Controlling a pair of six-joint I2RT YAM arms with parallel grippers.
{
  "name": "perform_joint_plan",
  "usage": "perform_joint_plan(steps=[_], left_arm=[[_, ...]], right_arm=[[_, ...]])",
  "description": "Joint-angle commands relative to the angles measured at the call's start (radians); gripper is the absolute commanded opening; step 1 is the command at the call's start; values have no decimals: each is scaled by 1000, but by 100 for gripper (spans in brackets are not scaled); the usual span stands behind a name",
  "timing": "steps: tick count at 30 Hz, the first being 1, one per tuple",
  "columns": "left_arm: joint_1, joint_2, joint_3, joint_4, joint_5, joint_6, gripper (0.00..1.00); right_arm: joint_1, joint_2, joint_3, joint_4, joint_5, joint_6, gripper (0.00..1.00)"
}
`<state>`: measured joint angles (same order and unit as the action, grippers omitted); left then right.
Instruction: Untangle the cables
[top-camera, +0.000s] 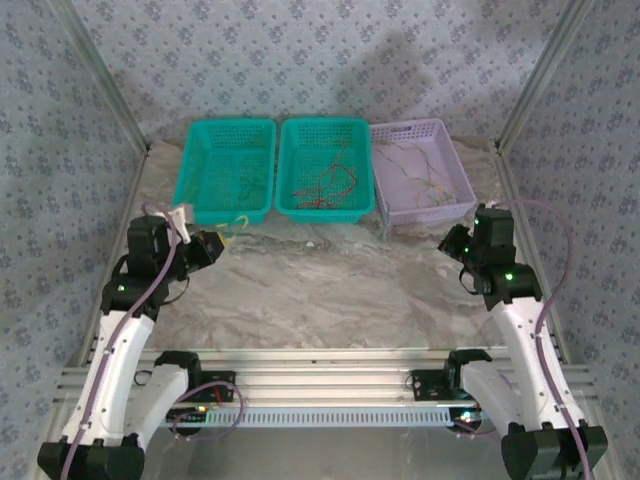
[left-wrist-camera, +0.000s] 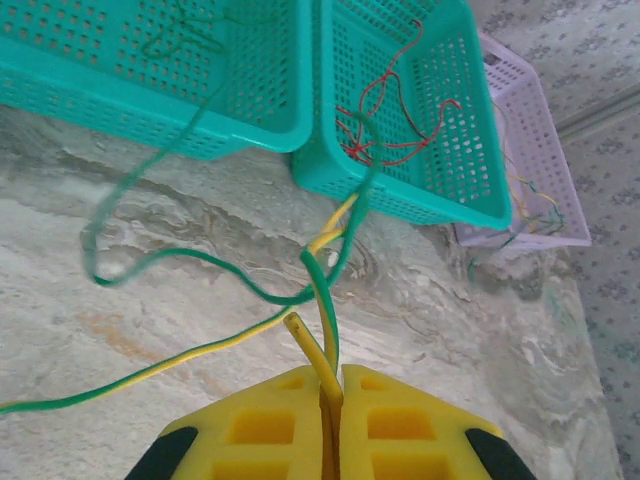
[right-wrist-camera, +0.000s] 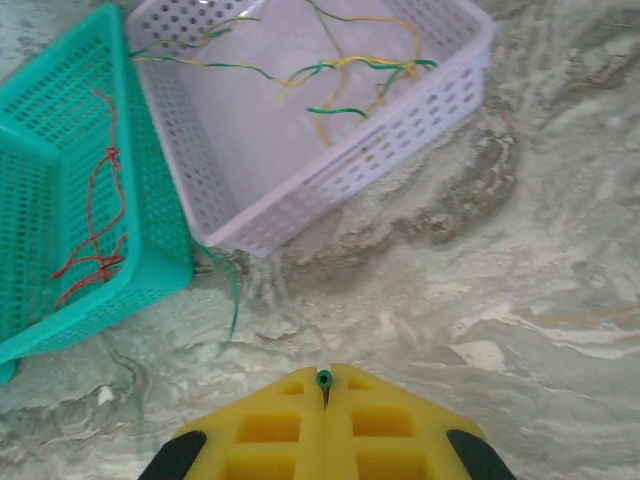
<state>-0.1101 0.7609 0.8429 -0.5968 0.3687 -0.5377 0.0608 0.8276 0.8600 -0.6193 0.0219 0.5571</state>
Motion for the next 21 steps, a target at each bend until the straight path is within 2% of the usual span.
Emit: perform_joint_plan(steps=[1, 3, 5, 8, 14, 21], left_arm=[[9, -10, 45, -37, -2, 33, 0], [8, -10, 38, -21, 20, 11, 0], [8, -15, 36, -8, 23, 2, 0], [9, -16, 35, -1, 33, 4, 0], [8, -23, 14, 2, 53, 44, 0], [6, -57, -28, 51, 109, 85, 0]], right_arm=[[-18, -33, 7, -20, 12, 1, 0], [-11, -29, 17, 13, -10, 10, 0], [19, -16, 28, 101, -123, 7, 0], [104, 24, 85, 144, -181, -7, 0], [364, 170, 289, 141, -112, -82, 0], [505, 448, 568, 130, -119, -115, 0]])
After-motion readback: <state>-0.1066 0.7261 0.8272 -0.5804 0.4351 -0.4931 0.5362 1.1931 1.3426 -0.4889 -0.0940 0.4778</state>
